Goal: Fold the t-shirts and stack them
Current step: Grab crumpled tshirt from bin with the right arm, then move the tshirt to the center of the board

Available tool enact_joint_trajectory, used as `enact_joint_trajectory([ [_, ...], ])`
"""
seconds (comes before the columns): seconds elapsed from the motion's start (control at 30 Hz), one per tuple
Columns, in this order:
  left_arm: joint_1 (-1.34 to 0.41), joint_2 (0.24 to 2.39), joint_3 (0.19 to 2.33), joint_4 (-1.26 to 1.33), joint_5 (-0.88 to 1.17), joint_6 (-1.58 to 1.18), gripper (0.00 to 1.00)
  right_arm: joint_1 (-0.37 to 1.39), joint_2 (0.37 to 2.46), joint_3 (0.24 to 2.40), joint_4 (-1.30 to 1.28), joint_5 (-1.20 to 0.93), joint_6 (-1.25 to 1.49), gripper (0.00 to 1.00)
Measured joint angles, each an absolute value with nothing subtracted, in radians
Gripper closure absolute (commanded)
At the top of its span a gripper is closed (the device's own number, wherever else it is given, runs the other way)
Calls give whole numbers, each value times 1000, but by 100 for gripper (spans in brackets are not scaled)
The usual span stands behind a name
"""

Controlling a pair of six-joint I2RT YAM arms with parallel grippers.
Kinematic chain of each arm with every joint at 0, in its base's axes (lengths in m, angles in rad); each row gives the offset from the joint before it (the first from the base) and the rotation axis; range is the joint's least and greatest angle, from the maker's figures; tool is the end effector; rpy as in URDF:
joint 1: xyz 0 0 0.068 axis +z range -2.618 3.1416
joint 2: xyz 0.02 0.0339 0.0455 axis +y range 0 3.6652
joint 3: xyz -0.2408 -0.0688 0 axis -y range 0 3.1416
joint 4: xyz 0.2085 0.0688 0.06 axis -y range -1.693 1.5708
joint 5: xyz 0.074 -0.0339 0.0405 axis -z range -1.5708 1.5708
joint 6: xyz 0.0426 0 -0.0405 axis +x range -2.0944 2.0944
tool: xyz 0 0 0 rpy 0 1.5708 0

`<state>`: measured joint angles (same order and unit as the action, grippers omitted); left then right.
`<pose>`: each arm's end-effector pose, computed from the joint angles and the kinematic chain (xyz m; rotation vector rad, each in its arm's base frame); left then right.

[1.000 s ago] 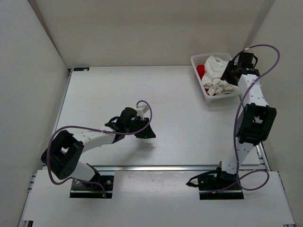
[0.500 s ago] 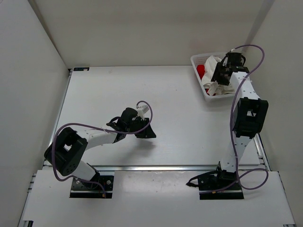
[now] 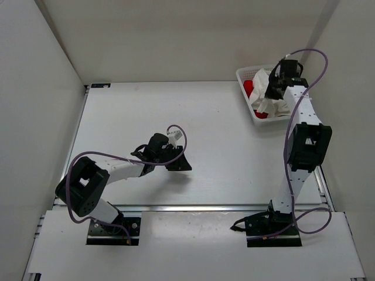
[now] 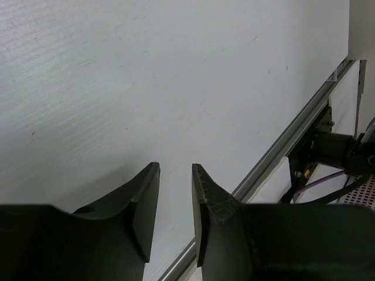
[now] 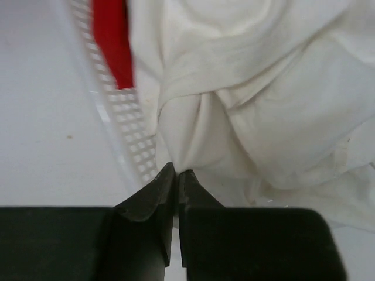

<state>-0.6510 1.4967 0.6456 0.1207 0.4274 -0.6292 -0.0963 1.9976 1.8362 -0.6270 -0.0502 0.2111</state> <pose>0.2031 -0.1769 0.1612 0.2684 2.4859 -1.0973 0.4155 -0.0380 0.2758 0.3373 2.3367 0.1150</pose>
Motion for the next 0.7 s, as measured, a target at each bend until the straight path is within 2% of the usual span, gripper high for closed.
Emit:
enact_joint_trajectory([
  [0.13,-630,1493,646,121,435,-637,60,-18,1892,1989,-656,-62,197,100],
  [0.2,-607,1488,646,122,441,-643,60,64,1818,2130,-650,-103,189,100],
  [0.4,-491,1467,646,131,496,-673,59,284,1659,2347,-565,-233,181,100],
  [0.57,-297,1415,624,161,554,-733,57,257,1526,2290,-381,-476,269,100],
  [0.7,-112,1356,572,169,576,-782,55,150,1452,2055,-180,-661,383,100],
])
